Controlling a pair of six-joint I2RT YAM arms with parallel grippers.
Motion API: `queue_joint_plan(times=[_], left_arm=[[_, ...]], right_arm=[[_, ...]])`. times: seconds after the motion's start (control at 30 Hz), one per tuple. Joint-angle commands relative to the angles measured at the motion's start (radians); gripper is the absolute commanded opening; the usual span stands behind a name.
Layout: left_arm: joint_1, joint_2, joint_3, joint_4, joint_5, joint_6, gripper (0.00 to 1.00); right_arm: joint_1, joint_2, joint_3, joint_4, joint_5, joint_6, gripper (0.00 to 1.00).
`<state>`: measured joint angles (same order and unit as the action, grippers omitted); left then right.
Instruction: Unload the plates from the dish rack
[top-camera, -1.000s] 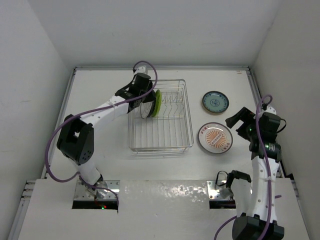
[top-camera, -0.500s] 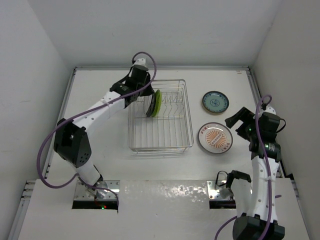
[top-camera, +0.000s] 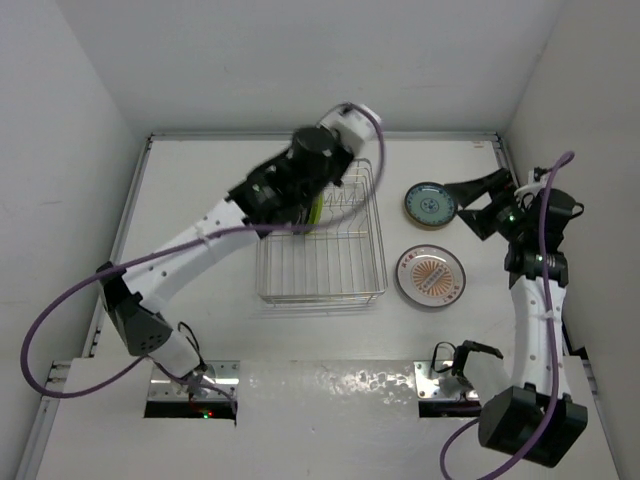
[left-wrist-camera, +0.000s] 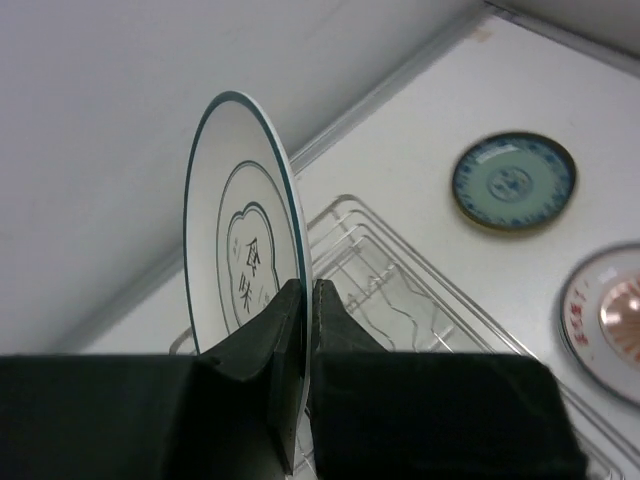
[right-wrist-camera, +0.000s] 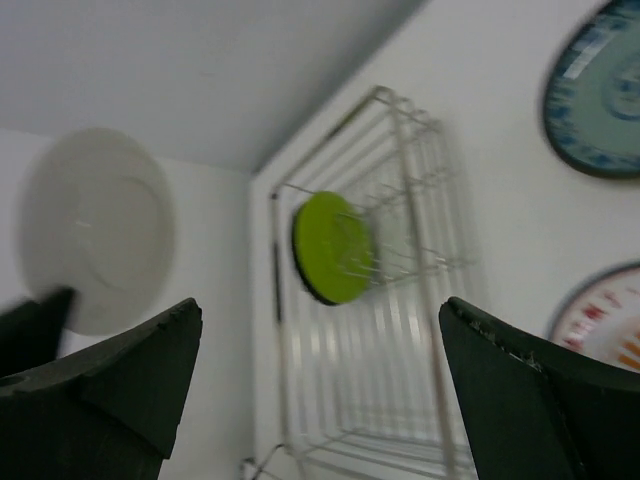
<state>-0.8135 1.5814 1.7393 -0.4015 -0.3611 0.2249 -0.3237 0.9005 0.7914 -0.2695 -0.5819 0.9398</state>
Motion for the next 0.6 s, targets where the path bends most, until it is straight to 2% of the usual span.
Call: queue_joint_plan(times=[0.0, 0.03, 0.1, 0.13, 0.27, 0.33, 0.47, 0.57], left_arm=[[-0.18, -0.043, -0.133, 0.2, -0.211, 0.416, 0.0], [-0.246, -0.046, -0.174, 0.275, -0.266, 0.524, 0.0], [-0.336, -0.044, -0.28, 0.349, -0.309, 0.629, 0.0], [-0.361, -0.031, -0.329, 0.433, -0.35, 0.722, 0.0], [-0.452, 0.031, -0.353, 0.512, -0.403, 0.863, 0.0], [-0.486, 0.052, -0.347, 0.533, -0.412, 0.899, 0.0], [-0.545, 0.097, -0.328, 0.549, -0.397, 0.938, 0.0], [-0.596, 0.132, -0.311, 0.567, -0.403, 0.964, 0.0]], right_arm=[[0.008, 0.055, 0.091, 0.346, -0.202, 0.304, 0.99], [0.008, 0.075, 0.138, 0.348, -0.211, 0.327, 0.99], [0.012, 0.09, 0.214, 0.188, -0.197, 0.26, 0.99], [0.02, 0.104, 0.295, 0.026, -0.176, 0.143, 0.99], [0.048, 0.092, 0.37, -0.243, -0.03, -0.106, 0.97], [0.051, 0.057, 0.311, -0.267, -0.009, -0.163, 0.97], [0.083, 0.04, 0.149, -0.161, -0.088, -0.141, 0.94], [0.124, 0.064, 0.081, -0.091, -0.157, -0.125, 0.86]])
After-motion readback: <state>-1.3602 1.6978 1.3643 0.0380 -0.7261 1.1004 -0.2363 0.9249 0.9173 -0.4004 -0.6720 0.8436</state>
